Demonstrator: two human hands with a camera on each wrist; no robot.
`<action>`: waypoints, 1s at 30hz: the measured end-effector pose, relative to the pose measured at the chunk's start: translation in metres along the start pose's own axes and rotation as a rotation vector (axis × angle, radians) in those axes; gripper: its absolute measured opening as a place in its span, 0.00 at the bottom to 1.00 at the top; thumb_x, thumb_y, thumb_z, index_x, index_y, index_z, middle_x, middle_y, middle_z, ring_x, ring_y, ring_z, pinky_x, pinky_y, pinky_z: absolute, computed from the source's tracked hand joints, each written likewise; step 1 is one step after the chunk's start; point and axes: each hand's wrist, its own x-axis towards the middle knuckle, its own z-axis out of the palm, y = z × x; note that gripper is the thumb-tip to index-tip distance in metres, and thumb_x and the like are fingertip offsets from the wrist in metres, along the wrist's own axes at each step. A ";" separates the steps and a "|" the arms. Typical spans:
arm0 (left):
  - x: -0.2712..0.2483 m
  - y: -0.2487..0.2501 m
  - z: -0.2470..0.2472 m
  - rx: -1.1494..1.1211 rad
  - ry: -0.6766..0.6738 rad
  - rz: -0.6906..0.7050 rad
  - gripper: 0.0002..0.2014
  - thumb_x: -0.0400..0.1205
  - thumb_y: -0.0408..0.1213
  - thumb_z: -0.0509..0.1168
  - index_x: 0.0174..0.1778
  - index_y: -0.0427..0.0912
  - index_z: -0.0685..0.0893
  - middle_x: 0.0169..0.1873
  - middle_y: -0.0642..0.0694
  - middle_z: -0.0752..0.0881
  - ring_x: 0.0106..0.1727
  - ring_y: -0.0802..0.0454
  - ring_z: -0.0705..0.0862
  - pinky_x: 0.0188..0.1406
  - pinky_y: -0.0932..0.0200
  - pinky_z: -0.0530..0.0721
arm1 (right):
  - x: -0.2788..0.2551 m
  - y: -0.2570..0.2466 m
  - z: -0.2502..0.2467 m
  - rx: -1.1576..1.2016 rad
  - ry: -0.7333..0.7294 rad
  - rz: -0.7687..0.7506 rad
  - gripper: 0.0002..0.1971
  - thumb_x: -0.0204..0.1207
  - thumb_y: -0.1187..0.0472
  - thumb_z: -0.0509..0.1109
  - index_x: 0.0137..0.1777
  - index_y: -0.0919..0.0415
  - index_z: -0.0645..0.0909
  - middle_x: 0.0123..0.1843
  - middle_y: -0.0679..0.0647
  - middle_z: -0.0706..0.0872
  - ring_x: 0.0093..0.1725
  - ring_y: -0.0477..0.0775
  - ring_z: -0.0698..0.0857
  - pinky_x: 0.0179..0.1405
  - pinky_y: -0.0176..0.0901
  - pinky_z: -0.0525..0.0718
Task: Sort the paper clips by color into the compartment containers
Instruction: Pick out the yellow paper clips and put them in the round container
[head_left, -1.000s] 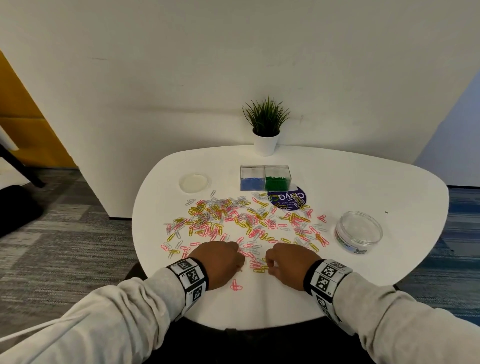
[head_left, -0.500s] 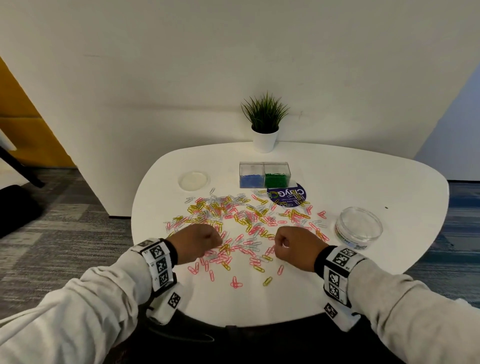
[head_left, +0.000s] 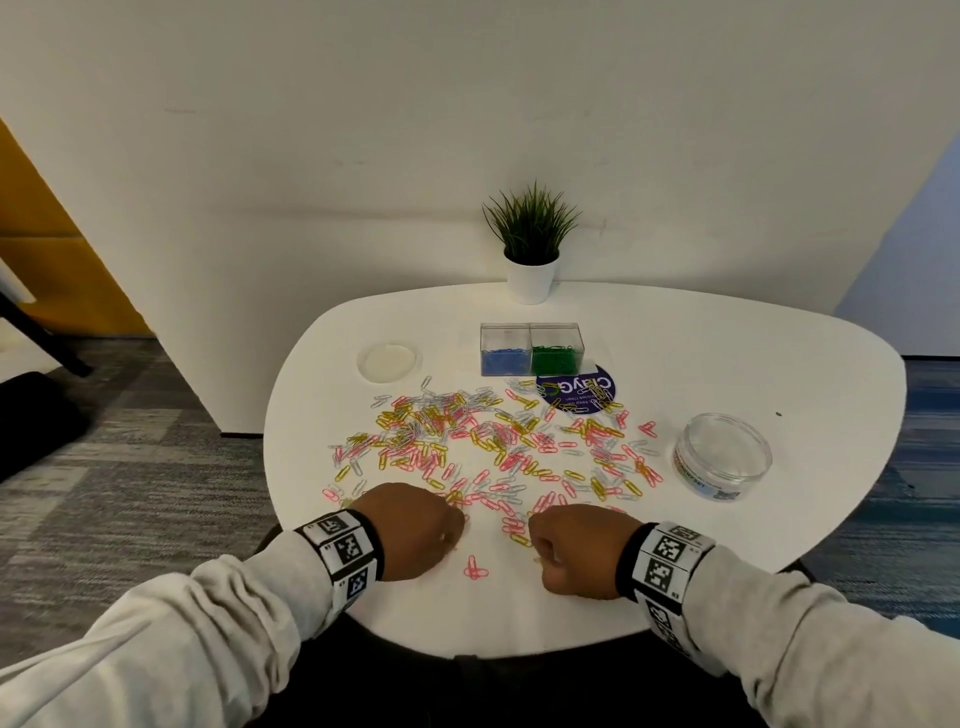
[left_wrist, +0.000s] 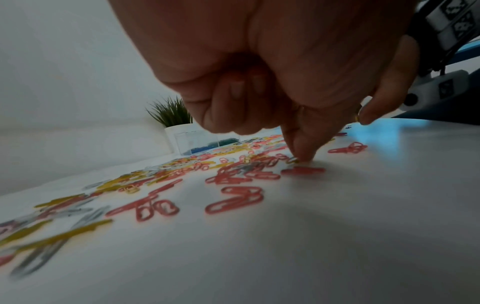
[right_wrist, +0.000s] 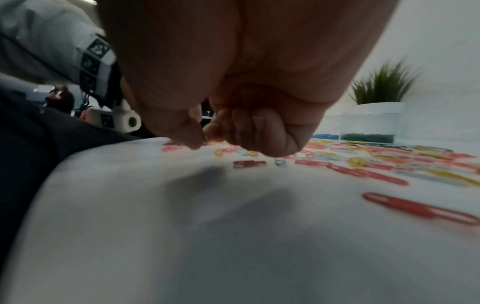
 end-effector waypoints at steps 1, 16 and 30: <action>-0.001 0.000 -0.001 -0.038 0.019 -0.010 0.08 0.84 0.49 0.56 0.49 0.54 0.79 0.44 0.54 0.85 0.44 0.50 0.82 0.43 0.58 0.80 | 0.000 0.001 -0.003 0.079 0.009 0.031 0.07 0.76 0.52 0.65 0.39 0.49 0.70 0.41 0.48 0.78 0.37 0.50 0.74 0.36 0.44 0.72; 0.018 0.012 -0.028 -0.634 0.000 -0.165 0.14 0.90 0.50 0.55 0.60 0.57 0.86 0.53 0.58 0.86 0.51 0.58 0.83 0.51 0.62 0.78 | 0.012 -0.011 -0.010 0.435 0.076 0.178 0.08 0.80 0.52 0.66 0.42 0.52 0.75 0.43 0.48 0.80 0.41 0.48 0.76 0.41 0.42 0.74; 0.025 0.018 -0.021 -0.063 -0.038 -0.056 0.16 0.86 0.45 0.57 0.67 0.58 0.83 0.64 0.52 0.84 0.64 0.49 0.82 0.63 0.55 0.80 | 0.006 0.000 0.001 0.076 0.087 0.027 0.11 0.78 0.51 0.72 0.58 0.52 0.85 0.59 0.51 0.83 0.53 0.52 0.80 0.47 0.42 0.75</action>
